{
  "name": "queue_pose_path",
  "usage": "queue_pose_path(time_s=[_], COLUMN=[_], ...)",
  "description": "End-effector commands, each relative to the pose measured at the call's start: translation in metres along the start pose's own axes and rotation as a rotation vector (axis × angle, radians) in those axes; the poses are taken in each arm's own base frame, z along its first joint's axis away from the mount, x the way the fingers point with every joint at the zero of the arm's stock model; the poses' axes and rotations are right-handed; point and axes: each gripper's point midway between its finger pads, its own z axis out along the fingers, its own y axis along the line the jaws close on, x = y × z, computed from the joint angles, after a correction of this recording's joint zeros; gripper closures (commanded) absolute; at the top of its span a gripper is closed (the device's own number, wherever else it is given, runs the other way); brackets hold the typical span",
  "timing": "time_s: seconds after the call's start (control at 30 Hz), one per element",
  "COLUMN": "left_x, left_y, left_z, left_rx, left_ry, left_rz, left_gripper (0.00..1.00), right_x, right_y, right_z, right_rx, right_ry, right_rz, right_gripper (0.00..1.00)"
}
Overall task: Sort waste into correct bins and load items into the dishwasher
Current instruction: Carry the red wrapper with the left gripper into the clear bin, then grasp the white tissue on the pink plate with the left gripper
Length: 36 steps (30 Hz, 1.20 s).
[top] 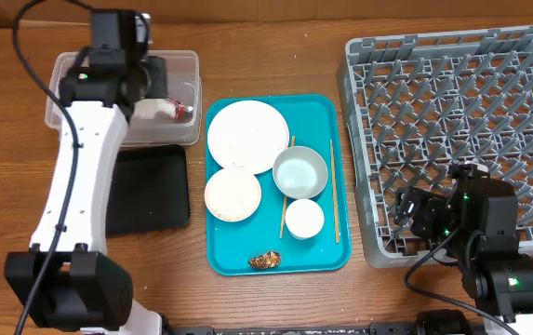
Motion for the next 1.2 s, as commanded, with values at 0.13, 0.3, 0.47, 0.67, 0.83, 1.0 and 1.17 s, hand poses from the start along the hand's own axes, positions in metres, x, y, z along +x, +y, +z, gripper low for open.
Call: queue_pose_path(time_s=[0.13,0.3,0.47,0.67,0.83,1.0,1.17], left_x=[0.012,0.027,0.055,0.097,0.134,0.166,0.162], left_y=[-0.025,-0.100,-0.150,-0.184,-0.203,-0.203,-0.189], left_z=[0.020,0.017,0.029,0.066,0.097,0.122,0.122], left_rx=[0.159,0.456,0.500,0.435,0.417,0.385,0.302], left_ry=[0.061,0.122,0.202,0.308,0.399,0.489,0.481], left_rz=[-0.007,0.035,0.125,0.228,0.277,0.294,0.314], left_gripper=[0.27,0.25,0.22,0.19,0.17,0.32,0.69], right_x=[-0.011,-0.011,-0.011,-0.011,-0.011,-0.009,-0.009], right_y=[0.003,0.003,0.003,0.003,0.003,0.002,0.002], right_z=[-0.009,-0.009,-0.009,-0.009,-0.009,-0.008,-0.008], right_rx=[-0.007,-0.007,-0.007,-0.007,-0.006,-0.004,-0.003], right_ry=[-0.039,-0.039,-0.039,-0.039,-0.039,-0.033,-0.029], right_rz=[0.003,0.003,0.003,0.003,0.004,0.004,0.004], right_gripper=[0.00,0.00,0.00,0.00,0.00,0.00,0.00])
